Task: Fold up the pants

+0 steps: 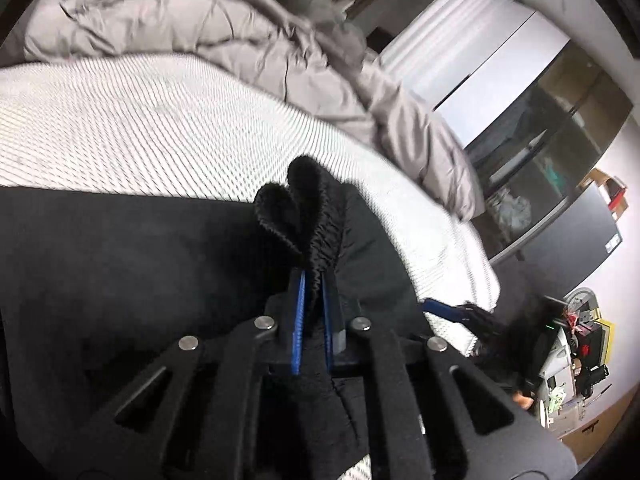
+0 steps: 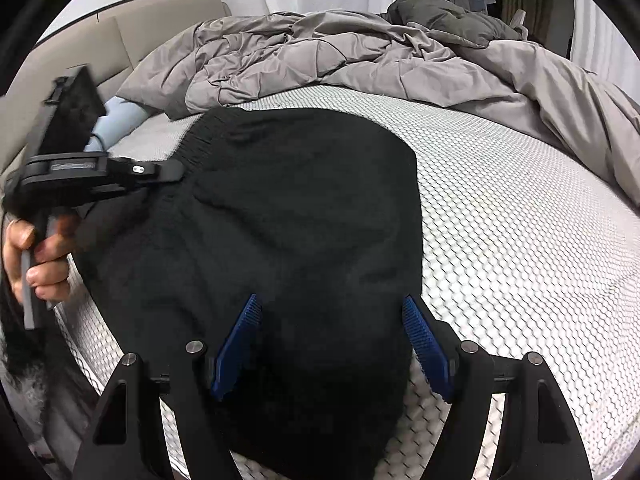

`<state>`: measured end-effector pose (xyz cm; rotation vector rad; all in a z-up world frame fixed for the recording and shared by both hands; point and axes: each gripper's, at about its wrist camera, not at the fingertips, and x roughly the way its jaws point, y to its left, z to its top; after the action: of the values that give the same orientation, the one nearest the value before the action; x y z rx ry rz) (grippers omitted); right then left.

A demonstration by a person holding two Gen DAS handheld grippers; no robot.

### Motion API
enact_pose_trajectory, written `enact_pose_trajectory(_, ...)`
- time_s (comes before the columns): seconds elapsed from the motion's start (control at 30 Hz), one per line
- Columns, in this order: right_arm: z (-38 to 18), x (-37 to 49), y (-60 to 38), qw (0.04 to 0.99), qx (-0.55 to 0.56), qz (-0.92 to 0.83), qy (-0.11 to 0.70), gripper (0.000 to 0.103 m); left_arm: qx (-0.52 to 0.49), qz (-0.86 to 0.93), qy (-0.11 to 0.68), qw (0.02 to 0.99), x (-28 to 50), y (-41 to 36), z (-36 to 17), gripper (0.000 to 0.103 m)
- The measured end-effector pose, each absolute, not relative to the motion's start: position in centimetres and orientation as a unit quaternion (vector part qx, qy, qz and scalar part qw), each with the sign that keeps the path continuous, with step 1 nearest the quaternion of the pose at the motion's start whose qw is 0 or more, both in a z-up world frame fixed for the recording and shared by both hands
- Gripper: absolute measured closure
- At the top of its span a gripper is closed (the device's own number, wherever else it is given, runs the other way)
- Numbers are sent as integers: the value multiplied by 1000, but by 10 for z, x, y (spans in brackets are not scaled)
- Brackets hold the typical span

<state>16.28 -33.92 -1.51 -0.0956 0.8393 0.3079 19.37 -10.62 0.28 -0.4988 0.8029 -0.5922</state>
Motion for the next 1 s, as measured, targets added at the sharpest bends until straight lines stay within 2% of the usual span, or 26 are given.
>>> enact_pose_trajectory(0.2,-21,186,-318,890,-71,166,420,28,-236,-212,367,874,169,-25,2,98)
enact_pose_trajectory(0.3,-29,187,-307,882,-99,171,428,27,-200,-131,432,870,182,-10,-35,93)
enact_pose_trajectory(0.33,-31,186,-307,880,-105,171,431,26,-209,-129,445,861,184,-6,-42,88)
enact_pose_trajectory(0.43,-30,179,-323,879,-96,172,434,26,-224,-133,434,862,180,4,-38,85)
enact_pose_trajectory(0.5,-28,170,-340,880,-74,174,436,26,-223,-132,412,874,172,8,-27,66)
enact_pose_trajectory(0.53,-28,165,-350,879,-60,178,438,26,-226,-130,402,878,169,9,-23,50)
enact_pose_trajectory(0.57,-28,160,-359,879,-44,182,438,26,-236,-131,386,882,164,11,-18,41)
enact_pose_trajectory(0.7,-38,154,-393,858,72,221,457,27,-222,-160,360,892,149,1,6,35)
enact_pose_trajectory(0.8,-50,161,-406,838,149,242,467,31,-207,-185,336,900,140,-29,17,25)
enact_pose_trajectory(0.87,-50,165,-407,836,168,246,461,42,-197,-205,340,896,141,-57,18,25)
enact_pose_trajectory(0.93,-51,170,-405,828,183,258,464,59,-182,-218,345,894,143,-83,18,25)
enact_pose_trajectory(1.0,-52,169,-400,829,167,257,468,66,-161,-228,352,894,143,-109,16,25)
